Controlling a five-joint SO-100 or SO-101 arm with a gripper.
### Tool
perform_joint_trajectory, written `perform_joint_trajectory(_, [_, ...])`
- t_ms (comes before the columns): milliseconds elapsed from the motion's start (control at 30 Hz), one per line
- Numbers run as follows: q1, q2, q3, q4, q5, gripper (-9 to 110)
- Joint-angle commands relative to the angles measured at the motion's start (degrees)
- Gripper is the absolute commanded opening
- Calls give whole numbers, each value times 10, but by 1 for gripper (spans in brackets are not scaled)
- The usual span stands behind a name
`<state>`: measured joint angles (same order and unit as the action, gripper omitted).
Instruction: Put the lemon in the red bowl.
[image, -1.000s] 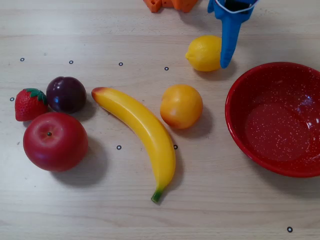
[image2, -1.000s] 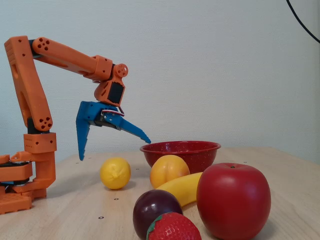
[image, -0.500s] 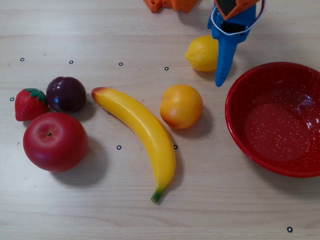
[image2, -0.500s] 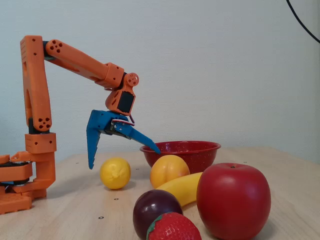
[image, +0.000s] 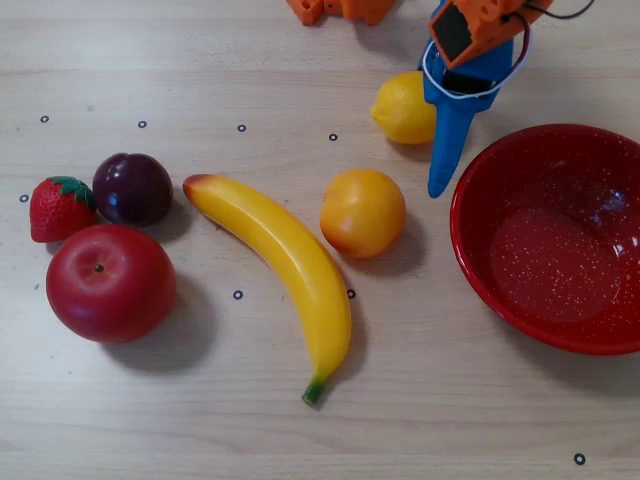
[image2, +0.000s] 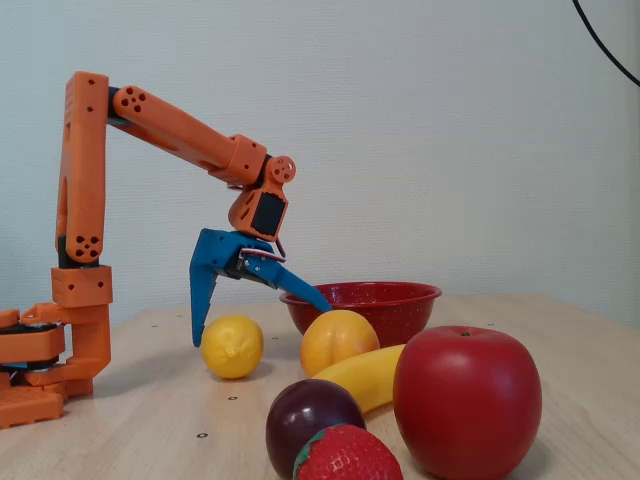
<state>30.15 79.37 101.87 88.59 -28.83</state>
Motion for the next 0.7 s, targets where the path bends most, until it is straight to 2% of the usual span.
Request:
perform_joint_trajectory(0, [-30, 17, -48, -5, 14, 71])
perform_joint_trajectory(667, [-36, 46, -12, 52, -24, 71])
